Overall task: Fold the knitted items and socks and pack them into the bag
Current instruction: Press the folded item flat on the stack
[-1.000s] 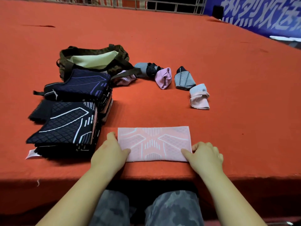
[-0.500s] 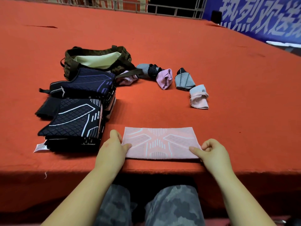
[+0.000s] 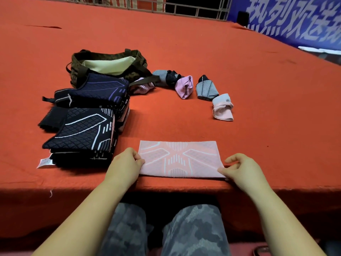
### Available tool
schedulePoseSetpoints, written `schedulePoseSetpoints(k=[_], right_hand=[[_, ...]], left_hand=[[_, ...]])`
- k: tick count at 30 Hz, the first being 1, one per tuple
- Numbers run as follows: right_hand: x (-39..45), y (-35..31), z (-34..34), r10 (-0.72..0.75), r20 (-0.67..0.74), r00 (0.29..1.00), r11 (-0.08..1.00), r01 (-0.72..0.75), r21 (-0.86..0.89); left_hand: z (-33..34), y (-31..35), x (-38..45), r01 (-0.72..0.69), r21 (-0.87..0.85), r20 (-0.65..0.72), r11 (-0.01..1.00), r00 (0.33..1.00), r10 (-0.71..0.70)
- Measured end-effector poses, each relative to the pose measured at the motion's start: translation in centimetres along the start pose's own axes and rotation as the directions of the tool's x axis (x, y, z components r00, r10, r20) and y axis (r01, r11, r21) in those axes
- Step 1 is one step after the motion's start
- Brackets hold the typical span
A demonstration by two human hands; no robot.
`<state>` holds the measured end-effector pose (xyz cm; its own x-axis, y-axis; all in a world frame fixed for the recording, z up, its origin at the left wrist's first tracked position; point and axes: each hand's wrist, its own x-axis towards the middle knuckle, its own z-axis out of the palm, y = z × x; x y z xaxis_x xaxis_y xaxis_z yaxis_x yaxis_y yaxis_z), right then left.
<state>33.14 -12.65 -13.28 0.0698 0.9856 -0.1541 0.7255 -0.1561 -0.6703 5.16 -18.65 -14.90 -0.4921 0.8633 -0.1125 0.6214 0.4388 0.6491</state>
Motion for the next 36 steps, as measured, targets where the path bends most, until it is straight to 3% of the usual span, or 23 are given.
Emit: schedulePoseSetpoints(k=[3,5,7,10,13,16,18,21,24,26,28,31,36], right_hand=[[-0.9,-0.8,0.8,-0.12,-0.165,0.979,0.979,0.089,-0.183],[-1.9,-2.3,2.3,-0.276,-0.177,0.945,0.943,0.231,-0.239],[-2.9,-4.1,4.4,-0.395,-0.042,0.918,0.91,0.384,-0.158],[-4.1,-6.8,7.5,-0.542,0.187,0.819,0.829,0.558,-0.04],[-4.4,-8.7,9.9,-0.593,0.248,0.766,0.766,0.632,-0.122],[-4.5,-10.2,10.8,-0.604,0.115,0.789,0.789,0.612,-0.055],[-4.5,-10.6,10.6,-0.57,0.003,0.822,0.819,0.567,0.091],[-4.4,-10.6,9.6,-0.457,-0.025,0.889,0.838,0.44,0.323],[-3.9,-10.0,8.2,-0.363,-0.072,0.929,0.804,0.351,0.48],[-3.4,-9.1,6.5,-0.31,-0.147,0.939,0.814,0.342,0.469],[-2.6,-7.7,4.8,-0.269,-0.2,0.942,0.858,0.328,0.394],[-1.4,-4.9,3.2,-0.22,-0.207,0.953,0.946,0.26,0.194],[-0.2,-1.6,3.0,-0.141,-0.152,0.978,0.99,0.143,0.001]], left_hand=[[-0.3,0.1,0.1,0.051,-0.056,0.047,0.997,0.998,-0.048],[-0.5,0.2,0.2,0.111,-0.202,0.055,0.973,0.993,-0.102],[-0.6,0.6,0.1,0.219,-0.447,0.127,0.868,0.975,-0.18],[-0.9,1.5,-0.3,0.381,-0.708,0.298,0.595,0.925,-0.237],[-1.5,2.2,-0.8,0.395,-0.824,0.363,0.407,0.919,-0.155],[-1.8,1.9,-0.9,0.289,-0.843,0.33,0.453,0.944,0.011],[-1.8,1.3,-0.7,0.208,-0.819,0.287,0.535,0.955,0.069],[-1.0,1.0,-0.7,0.016,-0.793,0.156,0.609,0.972,0.178],[0.6,2.0,-1.3,-0.28,-0.686,0.029,0.671,0.912,0.41],[2.1,3.3,-1.4,-0.491,-0.487,0.033,0.723,0.816,0.577],[3.8,4.6,-1.4,-0.619,-0.219,0.115,0.754,0.751,0.65],[5.9,6.6,-1.7,-0.668,0.079,0.231,0.74,0.734,0.639],[8.9,8.3,-1.4,-0.695,0.291,0.397,0.657,0.713,0.578]])
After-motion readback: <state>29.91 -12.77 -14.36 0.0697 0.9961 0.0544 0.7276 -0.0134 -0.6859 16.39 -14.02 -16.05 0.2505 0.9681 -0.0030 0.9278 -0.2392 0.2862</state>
